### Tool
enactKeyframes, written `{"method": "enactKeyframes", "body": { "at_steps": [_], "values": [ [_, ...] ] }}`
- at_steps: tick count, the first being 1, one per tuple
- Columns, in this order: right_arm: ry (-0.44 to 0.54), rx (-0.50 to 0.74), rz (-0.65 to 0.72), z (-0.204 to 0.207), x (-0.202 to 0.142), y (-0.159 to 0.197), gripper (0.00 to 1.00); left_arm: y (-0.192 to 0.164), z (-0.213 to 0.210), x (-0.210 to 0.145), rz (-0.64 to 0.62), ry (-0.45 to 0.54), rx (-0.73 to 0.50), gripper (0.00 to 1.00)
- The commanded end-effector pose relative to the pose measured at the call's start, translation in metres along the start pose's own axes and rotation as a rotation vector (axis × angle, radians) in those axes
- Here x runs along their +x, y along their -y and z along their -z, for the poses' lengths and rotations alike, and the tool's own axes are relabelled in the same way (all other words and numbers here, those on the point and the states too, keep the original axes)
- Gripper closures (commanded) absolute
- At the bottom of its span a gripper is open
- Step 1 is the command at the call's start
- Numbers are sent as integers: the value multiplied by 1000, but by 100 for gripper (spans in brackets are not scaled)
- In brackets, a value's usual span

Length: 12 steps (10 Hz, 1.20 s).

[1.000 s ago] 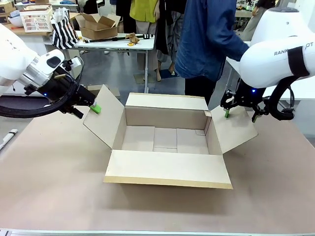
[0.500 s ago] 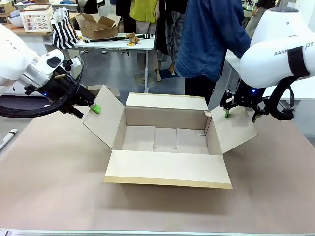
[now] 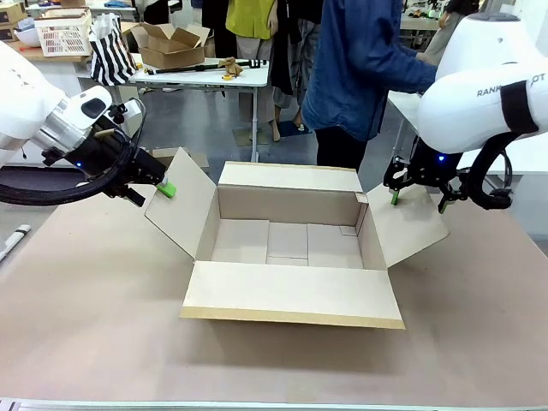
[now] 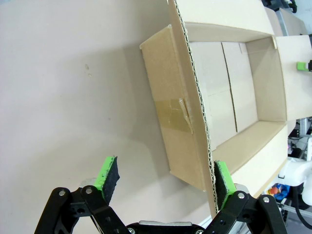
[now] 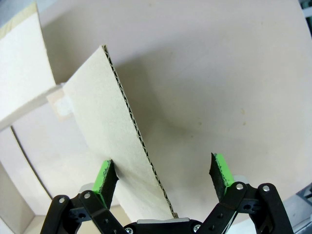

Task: Pack the gift set into the box.
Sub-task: Lift both hands away from the flaps of the Package Box.

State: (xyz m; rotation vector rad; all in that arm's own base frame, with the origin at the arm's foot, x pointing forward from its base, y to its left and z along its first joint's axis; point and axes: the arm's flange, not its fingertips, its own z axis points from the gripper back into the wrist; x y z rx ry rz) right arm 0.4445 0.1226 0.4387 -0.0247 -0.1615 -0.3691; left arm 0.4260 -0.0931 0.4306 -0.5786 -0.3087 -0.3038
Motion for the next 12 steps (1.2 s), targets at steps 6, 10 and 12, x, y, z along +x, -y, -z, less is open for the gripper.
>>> {"method": "enactKeyframes", "body": {
  "at_steps": [6,10,12],
  "values": [
    [8,-16,3,-4,2,1,0,2,-3,1,-8,-8,16,0],
    [8,-16,3,-4,2,1,0,2,-3,1,-8,-8,16,0],
    [8,-16,3,-4,2,1,0,2,-3,1,-8,-8,16,0]
  ]
}}
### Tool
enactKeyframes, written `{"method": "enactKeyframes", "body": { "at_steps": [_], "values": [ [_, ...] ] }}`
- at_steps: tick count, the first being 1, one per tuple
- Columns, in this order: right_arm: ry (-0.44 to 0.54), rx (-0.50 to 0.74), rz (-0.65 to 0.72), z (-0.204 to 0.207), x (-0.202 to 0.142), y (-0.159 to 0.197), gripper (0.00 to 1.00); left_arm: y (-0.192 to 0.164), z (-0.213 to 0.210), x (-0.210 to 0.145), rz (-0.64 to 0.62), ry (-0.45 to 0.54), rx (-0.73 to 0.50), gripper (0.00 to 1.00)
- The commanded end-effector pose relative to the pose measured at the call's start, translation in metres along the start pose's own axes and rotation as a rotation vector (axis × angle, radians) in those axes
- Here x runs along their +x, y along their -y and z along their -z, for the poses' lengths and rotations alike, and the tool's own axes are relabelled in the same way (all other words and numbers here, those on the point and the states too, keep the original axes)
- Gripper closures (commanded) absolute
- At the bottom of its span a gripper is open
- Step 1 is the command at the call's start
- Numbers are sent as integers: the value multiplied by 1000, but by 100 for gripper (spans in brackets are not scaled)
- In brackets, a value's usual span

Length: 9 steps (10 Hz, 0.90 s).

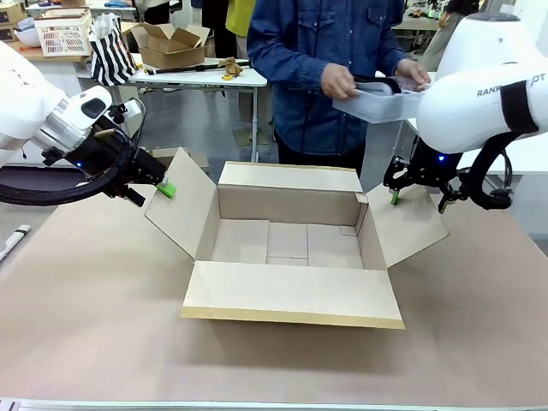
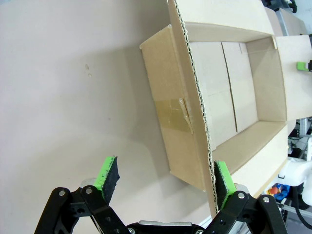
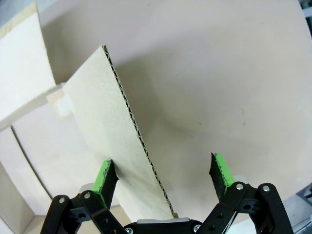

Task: Pack the gift set into the box.
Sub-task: Lift both hands away from the flaps of the Package Box.

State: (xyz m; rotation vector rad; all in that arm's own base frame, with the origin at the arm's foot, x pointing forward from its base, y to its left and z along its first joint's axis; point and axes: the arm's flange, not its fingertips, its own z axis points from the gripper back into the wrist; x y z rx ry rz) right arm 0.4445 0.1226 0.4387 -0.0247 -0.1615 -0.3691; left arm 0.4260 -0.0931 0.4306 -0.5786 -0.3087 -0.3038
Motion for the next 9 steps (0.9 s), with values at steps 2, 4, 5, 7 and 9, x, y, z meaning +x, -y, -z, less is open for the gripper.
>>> {"method": "enactKeyframes", "body": {
  "at_steps": [2,4,5,7,9],
  "values": [
    [8,-16,3,-4,2,1,0,2,-3,1,-8,-8,16,0],
    [8,-16,3,-4,2,1,0,2,-3,1,-8,-8,16,0],
    [8,-16,3,-4,2,1,0,2,-3,1,-8,-8,16,0],
    [8,-16,3,-4,2,1,0,2,-3,1,-8,-8,16,0],
    [8,-16,3,-4,2,1,0,2,-3,1,-8,-8,16,0]
  ]
}}
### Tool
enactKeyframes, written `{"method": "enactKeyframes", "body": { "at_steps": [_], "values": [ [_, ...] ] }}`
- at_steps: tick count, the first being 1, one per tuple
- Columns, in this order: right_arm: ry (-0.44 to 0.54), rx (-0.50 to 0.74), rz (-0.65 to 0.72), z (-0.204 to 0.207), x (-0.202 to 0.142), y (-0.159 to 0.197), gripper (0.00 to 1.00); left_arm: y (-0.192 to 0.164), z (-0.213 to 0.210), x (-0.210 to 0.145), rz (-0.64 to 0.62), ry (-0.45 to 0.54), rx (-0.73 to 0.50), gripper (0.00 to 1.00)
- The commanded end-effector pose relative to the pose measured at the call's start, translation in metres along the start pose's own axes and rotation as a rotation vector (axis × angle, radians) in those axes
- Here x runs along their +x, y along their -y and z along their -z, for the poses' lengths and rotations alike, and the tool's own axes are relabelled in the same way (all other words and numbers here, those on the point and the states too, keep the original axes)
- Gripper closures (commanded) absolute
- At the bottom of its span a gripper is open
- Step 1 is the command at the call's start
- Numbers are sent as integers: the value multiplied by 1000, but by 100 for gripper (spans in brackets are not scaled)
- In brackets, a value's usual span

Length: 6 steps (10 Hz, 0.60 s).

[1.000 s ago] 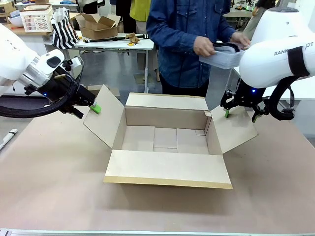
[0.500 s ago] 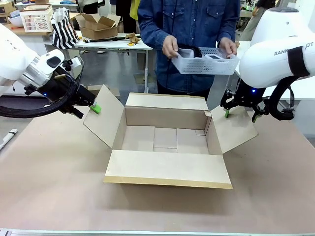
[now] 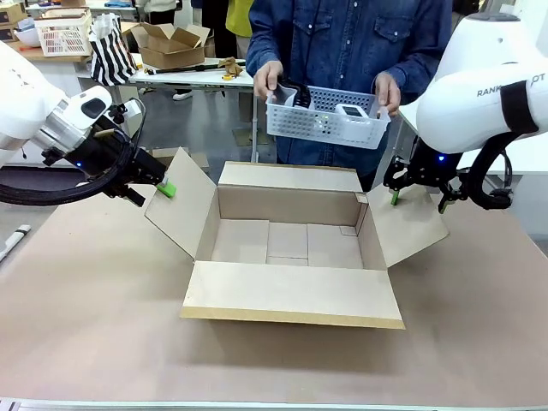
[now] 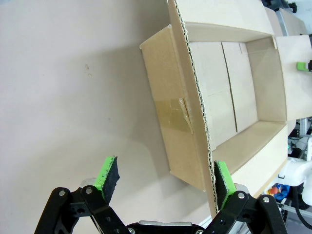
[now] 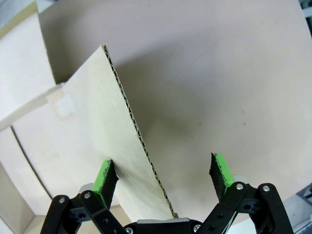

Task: Pack the gift set into the box.
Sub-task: Lift both hands away from the flaps of the Package Box.

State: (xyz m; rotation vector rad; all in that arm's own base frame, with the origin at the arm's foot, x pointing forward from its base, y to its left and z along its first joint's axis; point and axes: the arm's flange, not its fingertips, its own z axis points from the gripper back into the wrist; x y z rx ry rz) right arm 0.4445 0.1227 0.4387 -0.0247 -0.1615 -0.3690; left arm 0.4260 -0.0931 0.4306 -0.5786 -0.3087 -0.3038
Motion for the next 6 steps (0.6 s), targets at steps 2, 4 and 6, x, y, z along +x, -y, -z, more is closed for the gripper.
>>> {"method": "enactKeyframes", "body": {
  "at_steps": [2,4,6],
  "values": [
    [8,-16,3,-4,2,1,0,2,-3,1,-8,-8,16,0],
    [8,-16,3,-4,2,1,0,2,-3,1,-8,-8,16,0],
    [8,-16,3,-4,2,1,0,2,-3,1,-8,-8,16,0]
  ]
}}
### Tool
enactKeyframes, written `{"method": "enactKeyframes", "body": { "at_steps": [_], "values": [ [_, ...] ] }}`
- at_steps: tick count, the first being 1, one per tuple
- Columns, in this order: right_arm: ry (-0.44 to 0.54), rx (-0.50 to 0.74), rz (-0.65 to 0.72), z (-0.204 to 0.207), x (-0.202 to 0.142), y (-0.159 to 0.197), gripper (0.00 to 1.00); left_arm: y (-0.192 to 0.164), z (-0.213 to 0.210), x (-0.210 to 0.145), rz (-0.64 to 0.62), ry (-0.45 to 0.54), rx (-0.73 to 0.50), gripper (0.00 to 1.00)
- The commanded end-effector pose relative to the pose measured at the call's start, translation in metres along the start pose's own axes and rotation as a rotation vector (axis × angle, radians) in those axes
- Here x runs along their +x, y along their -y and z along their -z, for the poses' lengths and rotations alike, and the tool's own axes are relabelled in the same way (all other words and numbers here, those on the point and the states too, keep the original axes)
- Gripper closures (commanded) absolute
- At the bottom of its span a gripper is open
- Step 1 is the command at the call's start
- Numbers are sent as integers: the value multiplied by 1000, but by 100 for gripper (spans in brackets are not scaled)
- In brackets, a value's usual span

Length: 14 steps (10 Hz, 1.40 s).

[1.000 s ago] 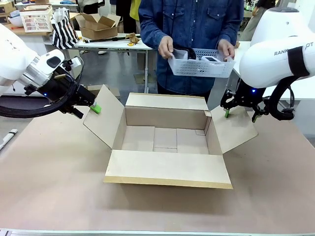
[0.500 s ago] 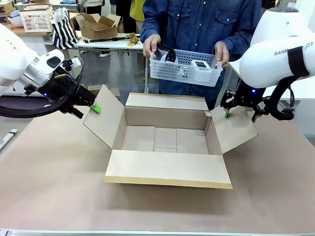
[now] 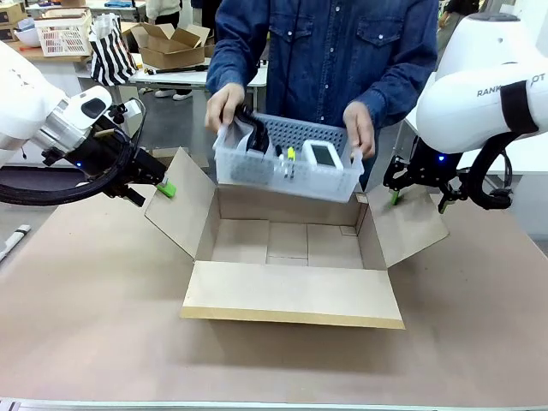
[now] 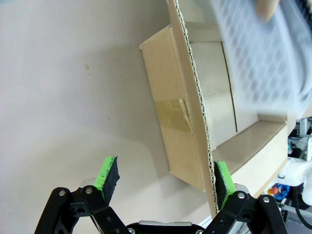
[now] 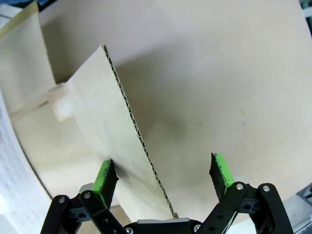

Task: Pack the gift set into the box.
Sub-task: Lift both hands away from the flaps of the Package Box.

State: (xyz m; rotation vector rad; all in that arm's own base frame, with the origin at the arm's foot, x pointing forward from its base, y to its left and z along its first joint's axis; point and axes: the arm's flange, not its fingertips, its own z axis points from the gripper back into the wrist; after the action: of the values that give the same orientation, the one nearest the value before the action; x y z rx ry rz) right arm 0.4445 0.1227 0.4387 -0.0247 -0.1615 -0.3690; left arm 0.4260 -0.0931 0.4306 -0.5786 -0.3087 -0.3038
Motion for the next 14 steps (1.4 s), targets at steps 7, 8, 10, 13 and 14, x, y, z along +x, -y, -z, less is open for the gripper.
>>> {"method": "enactKeyframes", "body": {
  "at_steps": [7,8,10,13,14],
  "values": [
    [8,-16,3,-4,2,1,0,2,-3,1,-8,-8,16,0],
    [8,-16,3,-4,2,1,0,2,-3,1,-8,-8,16,0],
    [8,-16,3,-4,2,1,0,2,-3,1,-8,-8,16,0],
    [8,-16,3,-4,2,1,0,2,-3,1,-8,-8,16,0],
    [8,-16,3,-4,2,1,0,2,-3,1,-8,-8,16,0]
  ]
}}
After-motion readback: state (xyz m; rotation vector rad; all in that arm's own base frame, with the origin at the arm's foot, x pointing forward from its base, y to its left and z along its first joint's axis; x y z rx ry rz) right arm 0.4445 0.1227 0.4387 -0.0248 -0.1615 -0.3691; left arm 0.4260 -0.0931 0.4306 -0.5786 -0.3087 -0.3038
